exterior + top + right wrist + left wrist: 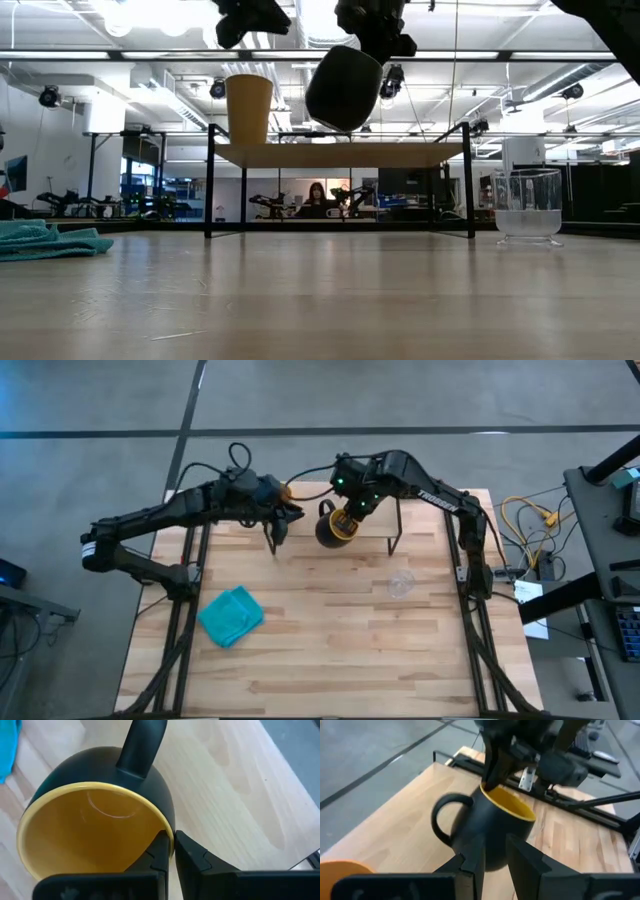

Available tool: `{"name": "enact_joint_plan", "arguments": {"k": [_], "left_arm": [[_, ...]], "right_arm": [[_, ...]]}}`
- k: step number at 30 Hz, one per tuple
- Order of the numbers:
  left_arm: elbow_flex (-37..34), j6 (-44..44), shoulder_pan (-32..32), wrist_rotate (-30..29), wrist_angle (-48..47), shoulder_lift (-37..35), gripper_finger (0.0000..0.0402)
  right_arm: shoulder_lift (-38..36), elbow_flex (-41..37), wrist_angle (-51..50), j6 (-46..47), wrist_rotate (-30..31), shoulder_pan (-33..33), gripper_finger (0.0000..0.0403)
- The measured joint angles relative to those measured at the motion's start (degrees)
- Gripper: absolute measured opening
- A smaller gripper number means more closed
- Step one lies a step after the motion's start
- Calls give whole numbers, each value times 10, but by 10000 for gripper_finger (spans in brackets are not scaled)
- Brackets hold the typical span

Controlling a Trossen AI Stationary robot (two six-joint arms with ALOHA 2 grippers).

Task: Stack small to large cups/mugs on shelf
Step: Put the black mug on the shelf

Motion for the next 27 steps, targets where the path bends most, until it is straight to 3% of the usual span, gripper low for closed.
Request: {"name": "enact_joint_plan", "arguments": {"k": [27], "left_arm": [[4,1,6,-12,47,141,63]], "right_arm": [[1,0,-2,-54,0,-34,12]]}}
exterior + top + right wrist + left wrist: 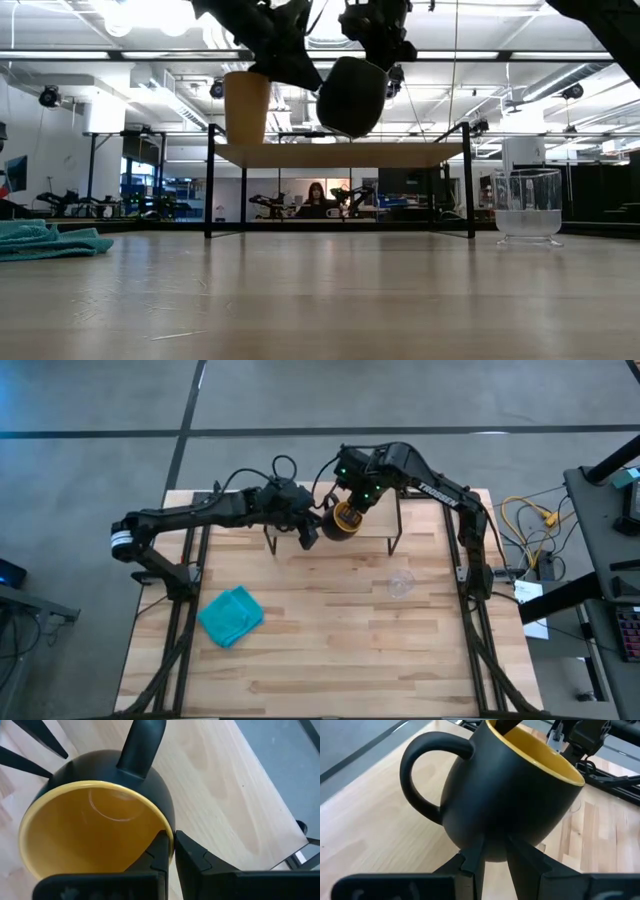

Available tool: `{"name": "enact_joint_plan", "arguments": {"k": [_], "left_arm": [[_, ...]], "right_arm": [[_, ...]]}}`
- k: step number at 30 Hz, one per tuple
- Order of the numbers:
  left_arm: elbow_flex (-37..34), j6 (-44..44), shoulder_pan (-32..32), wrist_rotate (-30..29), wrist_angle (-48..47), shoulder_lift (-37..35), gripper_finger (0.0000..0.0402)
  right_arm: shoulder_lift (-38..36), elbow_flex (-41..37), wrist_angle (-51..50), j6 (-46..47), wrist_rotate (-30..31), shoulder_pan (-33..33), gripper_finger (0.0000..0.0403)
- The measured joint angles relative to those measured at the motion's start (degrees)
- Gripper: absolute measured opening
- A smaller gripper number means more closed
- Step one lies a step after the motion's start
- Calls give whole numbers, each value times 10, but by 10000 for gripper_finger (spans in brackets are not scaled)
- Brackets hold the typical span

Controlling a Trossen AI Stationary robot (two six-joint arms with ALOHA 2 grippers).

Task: Stack small to large cups/mugs on shelf
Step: Put the black mug on the shelf

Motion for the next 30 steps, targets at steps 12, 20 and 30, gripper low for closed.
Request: {"name": "enact_joint_plan", "arguments": {"k": [12,20,30], "left_arm": [[1,0,13,-4,6,0,63],[1,0,19,-2,5,0,63],[-3,0,25,-2,3,0,63]], "right_arm": [[0,0,29,-36,4,-14,12],[0,0,52,-56,5,-15,12],[0,0,90,-81,4,-16,12]]}}
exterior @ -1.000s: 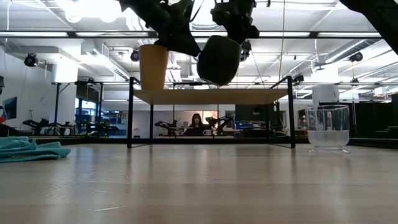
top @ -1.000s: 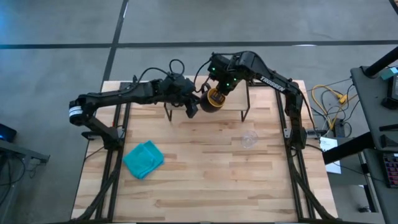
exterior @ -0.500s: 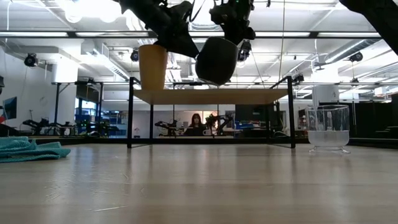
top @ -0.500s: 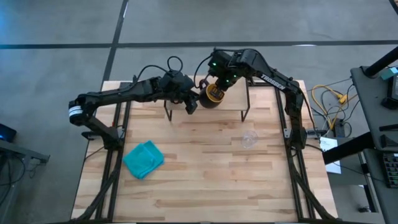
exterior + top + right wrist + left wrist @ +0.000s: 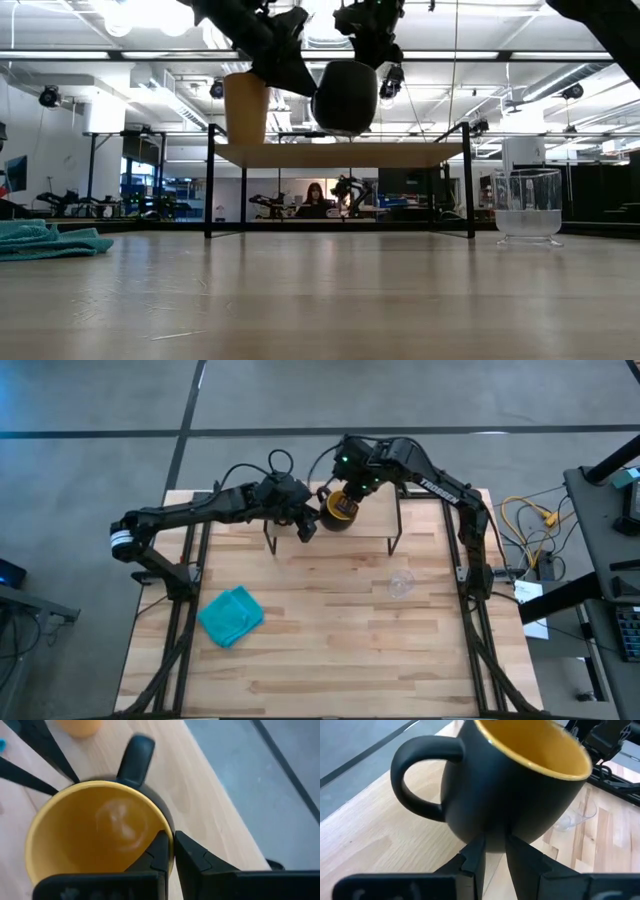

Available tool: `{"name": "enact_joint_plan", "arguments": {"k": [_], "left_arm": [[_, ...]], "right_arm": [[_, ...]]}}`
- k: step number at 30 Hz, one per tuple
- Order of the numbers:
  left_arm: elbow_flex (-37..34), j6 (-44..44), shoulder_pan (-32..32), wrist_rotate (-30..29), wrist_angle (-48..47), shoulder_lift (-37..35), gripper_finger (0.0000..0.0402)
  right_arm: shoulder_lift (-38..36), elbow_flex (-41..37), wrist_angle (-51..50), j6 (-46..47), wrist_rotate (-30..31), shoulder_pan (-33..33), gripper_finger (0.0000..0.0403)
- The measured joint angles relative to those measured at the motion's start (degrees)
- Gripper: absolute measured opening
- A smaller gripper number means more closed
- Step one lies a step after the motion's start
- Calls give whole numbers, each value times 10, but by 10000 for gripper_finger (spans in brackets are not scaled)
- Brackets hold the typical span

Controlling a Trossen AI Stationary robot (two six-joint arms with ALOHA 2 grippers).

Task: Stack small to large cups/mugs on shelf
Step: Put the black mug on the shelf

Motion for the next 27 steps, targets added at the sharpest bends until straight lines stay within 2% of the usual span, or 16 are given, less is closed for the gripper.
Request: {"name": "enact_joint_plan", "arguments": {"k": [27], "left_arm": [[6,2,0,2,2,0,63]], "right_arm": [[4,-1,-6,-3,-7,-5,11]]}}
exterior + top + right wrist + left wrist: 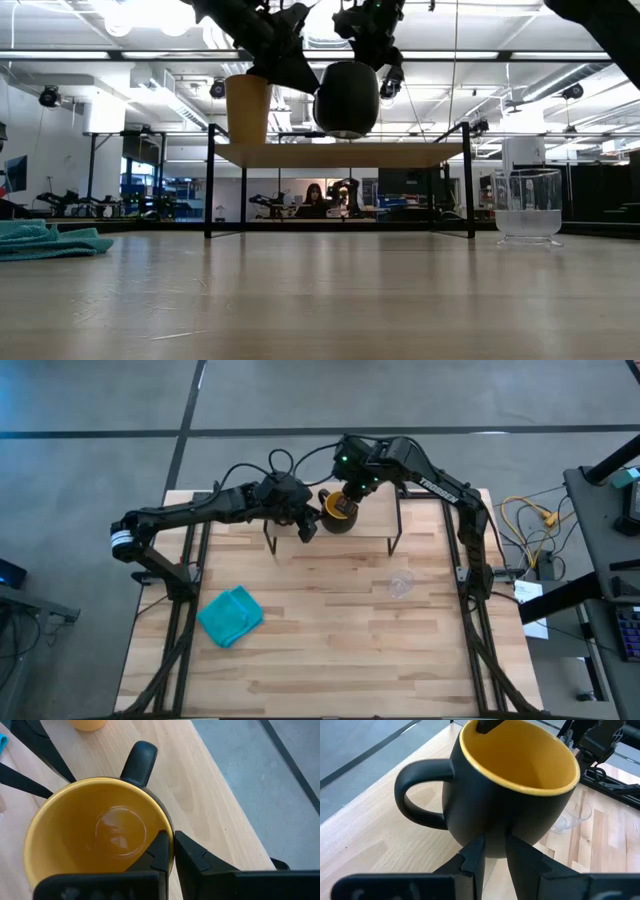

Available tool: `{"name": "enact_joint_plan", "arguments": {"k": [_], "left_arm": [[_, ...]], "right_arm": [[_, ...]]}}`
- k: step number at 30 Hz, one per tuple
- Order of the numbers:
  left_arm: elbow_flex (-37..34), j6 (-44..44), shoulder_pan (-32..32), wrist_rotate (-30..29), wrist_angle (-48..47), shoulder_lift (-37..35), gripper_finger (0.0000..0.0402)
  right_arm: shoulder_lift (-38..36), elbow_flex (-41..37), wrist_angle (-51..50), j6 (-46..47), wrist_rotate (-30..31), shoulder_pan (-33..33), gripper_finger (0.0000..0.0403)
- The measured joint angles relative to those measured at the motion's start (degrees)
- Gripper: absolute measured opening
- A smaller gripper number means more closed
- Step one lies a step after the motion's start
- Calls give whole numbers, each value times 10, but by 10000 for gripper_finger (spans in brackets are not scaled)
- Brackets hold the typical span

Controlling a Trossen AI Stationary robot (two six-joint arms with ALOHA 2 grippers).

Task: Stack small to large cups/mugs on shelf
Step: Put the black mug on the shelf

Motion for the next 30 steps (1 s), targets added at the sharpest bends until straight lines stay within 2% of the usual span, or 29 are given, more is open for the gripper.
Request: {"name": "enact_joint_plan", "arguments": {"k": [30], "left_arm": [[35,1,0,-2,-25,-5,63]], "right_arm": [[15,-2,21,-12,14,-8,11]]}}
